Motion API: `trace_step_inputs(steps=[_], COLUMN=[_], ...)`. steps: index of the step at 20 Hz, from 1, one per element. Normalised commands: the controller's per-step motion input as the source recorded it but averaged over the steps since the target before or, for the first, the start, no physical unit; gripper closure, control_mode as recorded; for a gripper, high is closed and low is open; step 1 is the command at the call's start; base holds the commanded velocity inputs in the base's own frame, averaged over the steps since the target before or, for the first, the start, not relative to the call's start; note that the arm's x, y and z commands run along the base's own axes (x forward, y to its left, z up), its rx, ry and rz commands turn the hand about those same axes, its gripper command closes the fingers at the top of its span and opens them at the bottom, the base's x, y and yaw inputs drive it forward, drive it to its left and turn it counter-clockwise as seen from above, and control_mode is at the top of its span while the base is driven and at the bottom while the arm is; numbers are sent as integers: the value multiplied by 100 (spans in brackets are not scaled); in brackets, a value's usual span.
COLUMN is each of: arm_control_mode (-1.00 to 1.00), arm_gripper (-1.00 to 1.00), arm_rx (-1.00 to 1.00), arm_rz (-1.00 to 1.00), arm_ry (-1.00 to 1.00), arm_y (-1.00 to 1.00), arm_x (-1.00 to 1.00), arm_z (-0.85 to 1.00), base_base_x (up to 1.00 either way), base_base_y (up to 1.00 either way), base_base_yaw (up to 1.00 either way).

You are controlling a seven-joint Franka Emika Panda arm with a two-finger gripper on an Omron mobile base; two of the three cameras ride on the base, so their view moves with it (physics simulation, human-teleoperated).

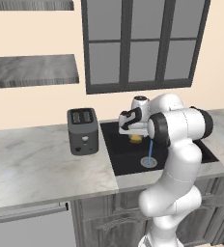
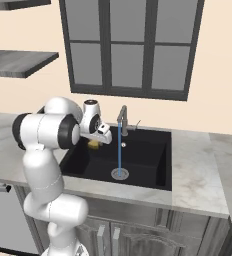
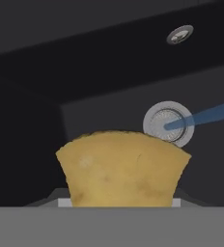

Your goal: Soak the sponge with water for a few seconds and then drop it inside the sink.

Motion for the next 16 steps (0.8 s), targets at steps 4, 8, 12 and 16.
trace_step_inputs(steps=[4,8,12,16], arm_control_mode=[-100,-100,-100,-100], arm_gripper=[100,100,100,100], arm_rx=[0,0,0,0], arm_rz=[0,0,0,0], arm_ry=[-1,0,0,-3], arm_y=[3,2,1,0], arm_x=[0,0,0,0], arm_z=[-28,-27,-32,-36], base_base_x=[0,0,0,0], base_base_y=[0,0,0,0], base_base_yaw=[0,0,0,0])
